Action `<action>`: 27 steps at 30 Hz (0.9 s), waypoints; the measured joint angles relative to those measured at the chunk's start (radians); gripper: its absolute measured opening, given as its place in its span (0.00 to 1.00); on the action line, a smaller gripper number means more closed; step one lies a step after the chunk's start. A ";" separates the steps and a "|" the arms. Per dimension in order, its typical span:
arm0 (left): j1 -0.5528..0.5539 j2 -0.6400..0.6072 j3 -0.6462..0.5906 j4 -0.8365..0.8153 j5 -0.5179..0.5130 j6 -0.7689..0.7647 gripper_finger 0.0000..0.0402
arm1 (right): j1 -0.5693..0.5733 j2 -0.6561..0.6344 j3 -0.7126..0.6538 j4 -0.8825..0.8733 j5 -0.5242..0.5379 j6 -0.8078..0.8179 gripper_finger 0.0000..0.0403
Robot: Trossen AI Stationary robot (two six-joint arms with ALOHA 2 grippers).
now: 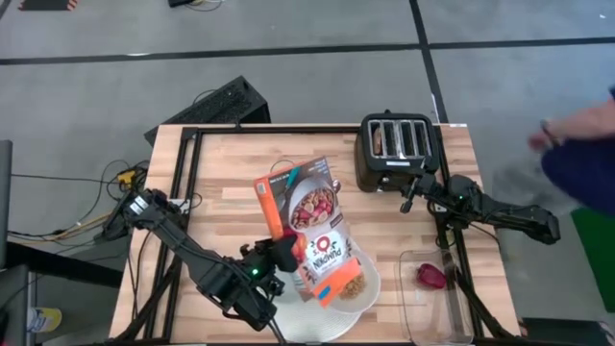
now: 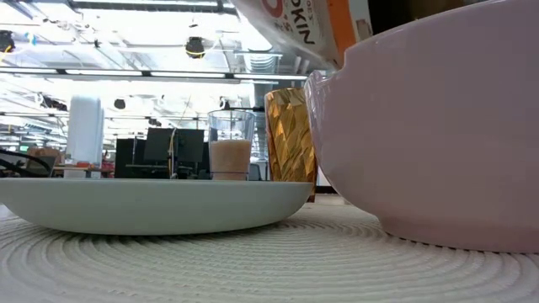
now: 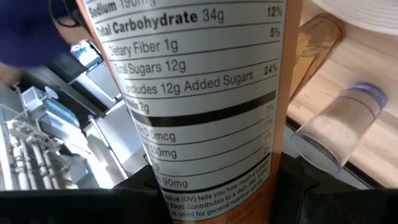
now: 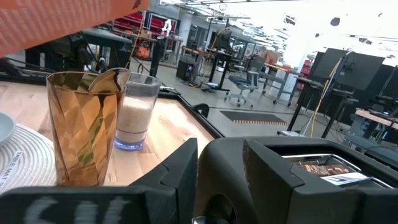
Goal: Arrange a breakfast setting
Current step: Pour the cereal from the cereal box into the white bowl
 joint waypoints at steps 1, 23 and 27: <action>-0.004 0.000 0.000 0.000 0.001 0.001 0.38 | 0.000 0.000 0.000 0.000 0.000 0.000 0.37; -0.012 -0.001 0.002 0.004 -0.043 0.018 0.38 | 0.000 0.000 0.000 0.000 0.000 0.000 0.37; -0.022 -0.001 0.002 0.013 -0.047 0.050 0.38 | 0.000 0.000 0.000 0.000 0.000 0.000 0.37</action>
